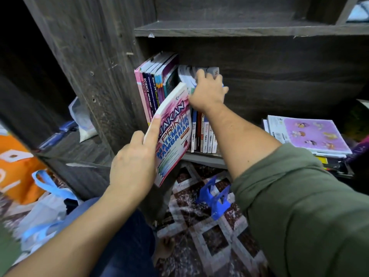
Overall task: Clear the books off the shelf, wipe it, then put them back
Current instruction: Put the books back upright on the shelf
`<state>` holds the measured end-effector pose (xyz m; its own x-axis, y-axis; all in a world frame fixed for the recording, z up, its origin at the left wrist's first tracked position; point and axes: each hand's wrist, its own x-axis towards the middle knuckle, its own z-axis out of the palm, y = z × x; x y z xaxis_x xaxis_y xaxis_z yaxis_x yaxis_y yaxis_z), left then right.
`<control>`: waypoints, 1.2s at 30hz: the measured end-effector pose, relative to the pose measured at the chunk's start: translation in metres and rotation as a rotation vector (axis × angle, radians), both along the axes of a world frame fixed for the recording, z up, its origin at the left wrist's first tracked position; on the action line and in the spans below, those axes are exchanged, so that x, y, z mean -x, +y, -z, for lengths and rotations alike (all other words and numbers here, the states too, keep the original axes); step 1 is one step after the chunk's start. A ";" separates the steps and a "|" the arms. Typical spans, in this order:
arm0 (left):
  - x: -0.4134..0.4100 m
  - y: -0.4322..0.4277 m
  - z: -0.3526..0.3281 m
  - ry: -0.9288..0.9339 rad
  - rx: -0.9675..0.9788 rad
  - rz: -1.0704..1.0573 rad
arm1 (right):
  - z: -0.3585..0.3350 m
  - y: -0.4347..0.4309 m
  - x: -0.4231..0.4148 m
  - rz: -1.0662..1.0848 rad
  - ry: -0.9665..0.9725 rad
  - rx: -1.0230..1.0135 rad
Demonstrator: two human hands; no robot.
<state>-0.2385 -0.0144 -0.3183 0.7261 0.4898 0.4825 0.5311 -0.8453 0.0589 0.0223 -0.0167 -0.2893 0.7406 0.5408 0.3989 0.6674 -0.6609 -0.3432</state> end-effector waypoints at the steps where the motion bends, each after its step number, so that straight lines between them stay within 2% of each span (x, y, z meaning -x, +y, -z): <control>1: -0.001 -0.001 -0.001 0.002 -0.018 0.001 | -0.001 -0.004 -0.003 -0.006 0.000 0.002; 10: 0.006 -0.002 -0.028 -0.005 -0.037 0.032 | -0.002 -0.018 -0.025 -0.024 0.002 0.034; 16: -0.004 -0.005 -0.037 0.077 -0.056 -0.005 | -0.002 -0.032 -0.035 -0.023 -0.005 0.057; 28: -0.024 -0.003 -0.083 0.072 -0.094 -0.105 | -0.003 -0.032 -0.036 -0.030 0.011 0.053; 36: -0.048 -0.006 -0.074 0.092 -0.026 -0.014 | -0.002 -0.030 -0.031 -0.033 0.010 0.083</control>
<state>-0.1904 -0.0205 -0.2442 0.7611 0.4883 0.4270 0.5449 -0.8384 -0.0124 0.0535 -0.0470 -0.2871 0.7255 0.5957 0.3446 0.6861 -0.6651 -0.2947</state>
